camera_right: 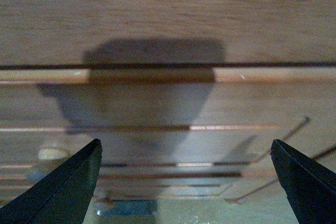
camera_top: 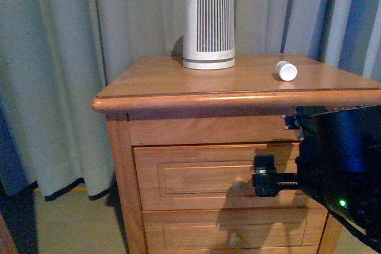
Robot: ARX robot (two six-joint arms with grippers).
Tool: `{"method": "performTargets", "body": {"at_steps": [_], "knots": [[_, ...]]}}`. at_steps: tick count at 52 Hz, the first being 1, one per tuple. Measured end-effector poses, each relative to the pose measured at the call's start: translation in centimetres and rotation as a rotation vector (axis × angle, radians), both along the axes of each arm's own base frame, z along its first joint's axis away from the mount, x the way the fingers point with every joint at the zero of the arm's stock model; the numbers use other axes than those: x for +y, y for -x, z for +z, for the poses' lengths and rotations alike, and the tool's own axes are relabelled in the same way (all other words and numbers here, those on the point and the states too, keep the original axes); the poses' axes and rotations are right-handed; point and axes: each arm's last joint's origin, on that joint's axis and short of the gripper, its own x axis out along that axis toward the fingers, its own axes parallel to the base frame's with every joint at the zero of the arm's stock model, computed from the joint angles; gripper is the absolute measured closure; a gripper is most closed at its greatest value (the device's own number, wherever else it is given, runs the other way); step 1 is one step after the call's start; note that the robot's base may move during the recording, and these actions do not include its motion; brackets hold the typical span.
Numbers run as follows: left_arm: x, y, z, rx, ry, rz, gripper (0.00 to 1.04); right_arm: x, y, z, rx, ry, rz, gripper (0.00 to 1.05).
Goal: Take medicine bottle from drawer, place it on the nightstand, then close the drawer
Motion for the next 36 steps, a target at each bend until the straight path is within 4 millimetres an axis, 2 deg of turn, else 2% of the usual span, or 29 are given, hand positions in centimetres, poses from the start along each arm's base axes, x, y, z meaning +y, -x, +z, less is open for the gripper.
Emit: {"method": "performTargets", "body": {"at_steps": [7, 11, 15, 25, 31, 36], "knots": [[0.0, 0.0, 0.0, 0.000, 0.000, 0.000, 0.07, -0.9, 3.2, 1.7, 0.014, -0.024, -0.043, 0.07], [0.0, 0.0, 0.0, 0.000, 0.000, 0.000, 0.07, -2.4, 6.5, 3.2, 0.025, -0.037, -0.072, 0.07], [0.0, 0.0, 0.0, 0.000, 0.000, 0.000, 0.07, -4.6, 10.4, 5.6, -0.006, -0.038, -0.093, 0.07], [0.0, 0.0, 0.0, 0.000, 0.000, 0.000, 0.07, -7.6, 17.5, 9.9, -0.141, 0.028, -0.111, 0.07], [0.0, 0.0, 0.0, 0.000, 0.000, 0.000, 0.07, -8.0, 21.0, 11.1, -0.216, 0.050, -0.129, 0.07], [0.0, 0.0, 0.0, 0.000, 0.000, 0.000, 0.07, -7.9, 25.0, 11.0, -0.268, 0.033, -0.137, 0.07]]}}
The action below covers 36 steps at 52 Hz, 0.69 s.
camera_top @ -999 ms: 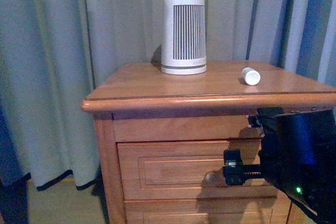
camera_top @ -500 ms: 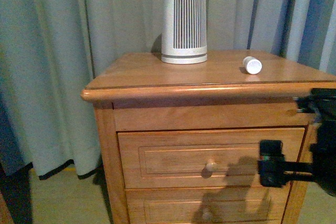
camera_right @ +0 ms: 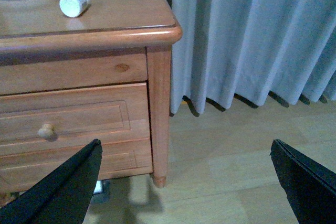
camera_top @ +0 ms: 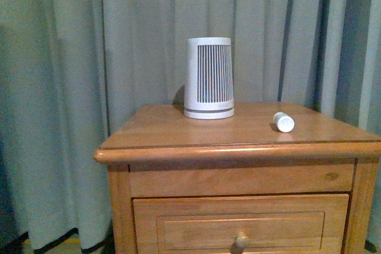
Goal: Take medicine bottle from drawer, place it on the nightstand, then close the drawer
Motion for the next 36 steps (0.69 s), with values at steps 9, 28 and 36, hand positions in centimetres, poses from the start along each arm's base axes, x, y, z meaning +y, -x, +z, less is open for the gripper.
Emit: {"method": "performTargets", "body": {"at_steps": [9, 28, 36], "knots": [[0.0, 0.0, 0.0, 0.000, 0.000, 0.000, 0.07, 0.4, 2.5, -1.5, -0.082, -0.036, 0.008, 0.07], [0.0, 0.0, 0.0, 0.000, 0.000, 0.000, 0.07, 0.0, 2.6, -4.3, -0.092, 0.015, 0.113, 0.16], [0.0, 0.0, 0.0, 0.000, 0.000, 0.000, 0.07, 0.1, 2.7, -3.9, -0.133, 0.028, 0.219, 0.40]]}}
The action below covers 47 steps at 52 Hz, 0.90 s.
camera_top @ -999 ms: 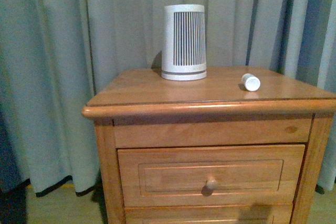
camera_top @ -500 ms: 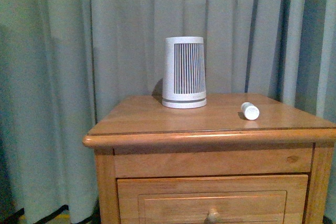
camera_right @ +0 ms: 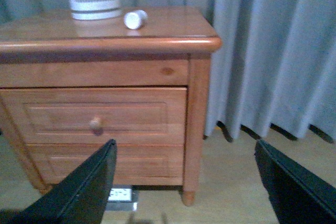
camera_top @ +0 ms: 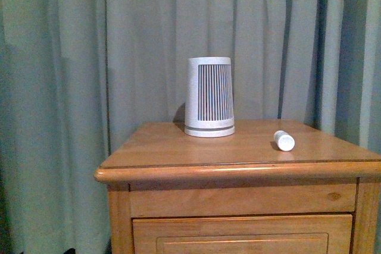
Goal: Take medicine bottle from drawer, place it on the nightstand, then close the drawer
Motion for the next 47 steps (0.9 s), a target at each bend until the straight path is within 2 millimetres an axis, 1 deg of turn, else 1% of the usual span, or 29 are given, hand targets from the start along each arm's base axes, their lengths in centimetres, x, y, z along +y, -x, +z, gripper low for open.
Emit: {"method": "performTargets", "body": {"at_steps": [2, 3, 4, 6, 8, 12, 15, 16, 18, 30, 32, 33, 39, 44, 47], "knots": [[0.00, 0.00, 0.01, 0.000, 0.000, 0.000, 0.07, -0.01, 0.00, 0.00, 0.000, 0.004, -0.002, 0.47], [0.00, 0.00, 0.00, 0.000, 0.000, 0.000, 0.07, -0.01, 0.00, 0.00, 0.000, 0.005, -0.002, 0.48], [0.00, 0.00, 0.00, 0.000, 0.000, 0.000, 0.07, -0.01, 0.00, 0.00, 0.000, 0.006, -0.002, 0.52], [0.00, 0.00, 0.01, 0.000, 0.000, 0.000, 0.07, -0.02, 0.00, 0.00, 0.000, 0.007, -0.002, 0.62], [0.00, 0.00, 0.01, 0.000, 0.000, 0.000, 0.07, -0.02, 0.00, 0.00, 0.000, 0.007, -0.002, 0.67], [0.00, 0.00, 0.00, 0.000, 0.000, 0.000, 0.07, -0.03, 0.00, 0.00, 0.000, 0.008, -0.003, 0.81], [0.00, 0.00, 0.01, 0.000, 0.000, 0.000, 0.07, -0.03, 0.00, 0.00, 0.000, 0.009, -0.003, 0.97], [0.00, 0.00, 0.01, 0.000, 0.000, 0.000, 0.07, -0.03, 0.00, 0.00, 0.000, 0.010, -0.003, 1.00], [0.00, 0.00, 0.00, 0.000, 0.000, 0.000, 0.07, -0.03, 0.00, 0.00, 0.000, 0.013, -0.004, 1.02], [0.00, 0.00, 0.01, 0.000, 0.000, 0.000, 0.07, -0.03, 0.00, 0.00, 0.000, 0.013, -0.003, 1.02], [0.00, 0.00, 0.01, 0.000, 0.000, 0.000, 0.07, -0.03, 0.00, 0.00, 0.000, 0.014, -0.004, 0.98], [0.00, 0.00, 0.01, 0.000, 0.000, 0.000, 0.07, -0.03, 0.00, 0.00, 0.000, 0.014, -0.003, 0.93], [0.00, 0.00, 0.01, 0.000, 0.000, 0.000, 0.07, -0.03, 0.00, 0.00, 0.000, 0.014, -0.003, 0.73], [0.00, 0.00, 0.01, 0.000, 0.000, 0.000, 0.07, -0.03, 0.00, 0.00, 0.000, 0.014, -0.003, 0.59], [0.00, 0.00, 0.01, 0.000, 0.000, 0.000, 0.07, -0.03, 0.00, 0.00, 0.000, 0.014, -0.003, 0.48]]}}
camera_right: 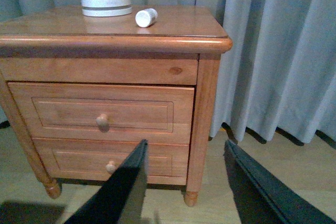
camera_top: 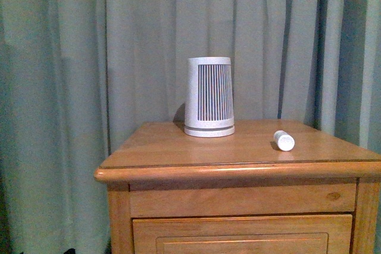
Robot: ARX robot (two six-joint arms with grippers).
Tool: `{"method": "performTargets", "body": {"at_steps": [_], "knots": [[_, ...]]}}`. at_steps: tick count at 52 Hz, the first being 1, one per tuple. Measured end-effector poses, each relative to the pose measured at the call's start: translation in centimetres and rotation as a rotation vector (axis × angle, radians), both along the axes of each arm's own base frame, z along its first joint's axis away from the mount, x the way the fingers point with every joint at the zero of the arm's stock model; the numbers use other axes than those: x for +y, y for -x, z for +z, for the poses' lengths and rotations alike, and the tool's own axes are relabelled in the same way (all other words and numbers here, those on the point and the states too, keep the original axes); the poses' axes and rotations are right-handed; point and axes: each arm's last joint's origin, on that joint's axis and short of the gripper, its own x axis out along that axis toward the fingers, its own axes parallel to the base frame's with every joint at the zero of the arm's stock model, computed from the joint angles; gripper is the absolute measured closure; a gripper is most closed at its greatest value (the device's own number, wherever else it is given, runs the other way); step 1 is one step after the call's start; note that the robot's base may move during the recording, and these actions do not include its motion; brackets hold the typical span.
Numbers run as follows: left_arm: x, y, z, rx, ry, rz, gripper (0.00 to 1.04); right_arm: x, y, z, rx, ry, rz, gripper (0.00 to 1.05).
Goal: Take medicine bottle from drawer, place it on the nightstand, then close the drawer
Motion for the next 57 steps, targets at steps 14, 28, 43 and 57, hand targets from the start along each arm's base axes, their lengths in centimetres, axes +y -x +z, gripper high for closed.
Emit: {"method": "performTargets", "body": {"at_steps": [14, 28, 43, 57], "knots": [[0.00, 0.00, 0.00, 0.000, 0.000, 0.000, 0.07, 0.00, 0.00, 0.00, 0.000, 0.000, 0.000, 0.07], [0.00, 0.00, 0.00, 0.000, 0.000, 0.000, 0.07, 0.00, 0.00, 0.00, 0.000, 0.000, 0.000, 0.07], [0.00, 0.00, 0.00, 0.000, 0.000, 0.000, 0.07, 0.00, 0.00, 0.00, 0.000, 0.000, 0.000, 0.07], [0.00, 0.00, 0.00, 0.000, 0.000, 0.000, 0.07, 0.00, 0.00, 0.00, 0.000, 0.000, 0.000, 0.07]]}}
